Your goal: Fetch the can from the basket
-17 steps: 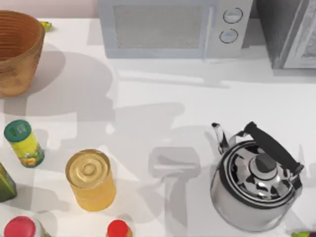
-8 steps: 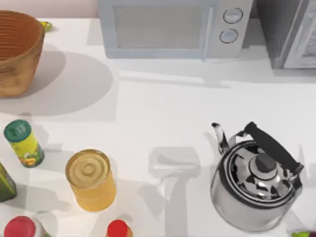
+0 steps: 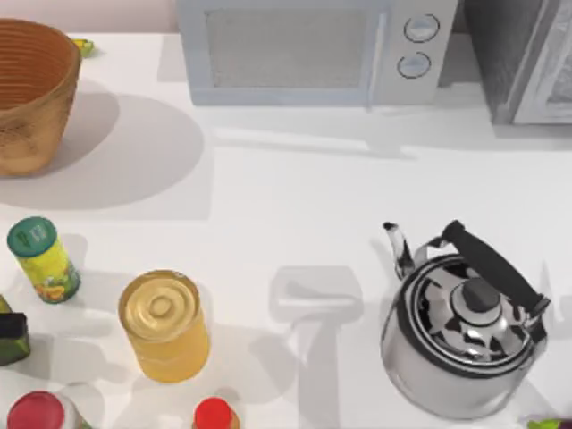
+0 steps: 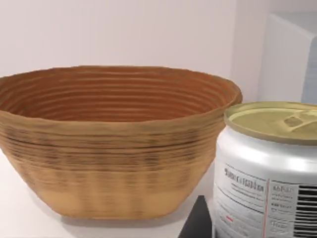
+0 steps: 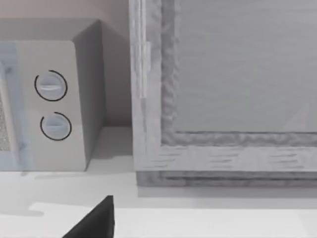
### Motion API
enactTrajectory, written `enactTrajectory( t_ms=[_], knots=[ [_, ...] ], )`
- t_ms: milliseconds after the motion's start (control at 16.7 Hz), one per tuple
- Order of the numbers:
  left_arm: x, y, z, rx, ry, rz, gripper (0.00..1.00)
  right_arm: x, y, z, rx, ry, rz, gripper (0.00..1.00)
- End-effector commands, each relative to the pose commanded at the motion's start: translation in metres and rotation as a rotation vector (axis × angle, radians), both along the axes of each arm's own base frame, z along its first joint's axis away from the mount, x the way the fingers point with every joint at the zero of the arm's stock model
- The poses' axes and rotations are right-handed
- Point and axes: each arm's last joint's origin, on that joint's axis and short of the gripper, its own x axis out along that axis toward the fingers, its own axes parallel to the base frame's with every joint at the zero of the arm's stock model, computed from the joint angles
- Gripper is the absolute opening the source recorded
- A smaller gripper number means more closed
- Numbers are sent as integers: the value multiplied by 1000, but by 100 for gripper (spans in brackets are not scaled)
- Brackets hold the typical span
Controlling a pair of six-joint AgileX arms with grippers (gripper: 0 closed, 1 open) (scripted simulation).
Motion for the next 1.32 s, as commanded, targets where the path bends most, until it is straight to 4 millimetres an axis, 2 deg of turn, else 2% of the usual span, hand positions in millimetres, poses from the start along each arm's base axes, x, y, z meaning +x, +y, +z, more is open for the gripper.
enactTrajectory(
  t_ms=[420,600,780,1020,1200,1320],
  knots=[
    [0,0,-5,6,-9,1,0,0,0,0,0,0,0,100],
    [0,-2,7,22,-47,-41,0,0,0,0,0,0,0,100],
    [1,-7,39,63,-136,-154,0,0,0,0,0,0,0,100],
    [12,-18,96,146,-298,-379,0,0,0,0,0,0,0,100],
    [34,-30,139,216,-420,-574,0,0,0,0,0,0,0,100],
    [59,-40,160,257,-485,-707,0,0,0,0,0,0,0,100]
  ],
)
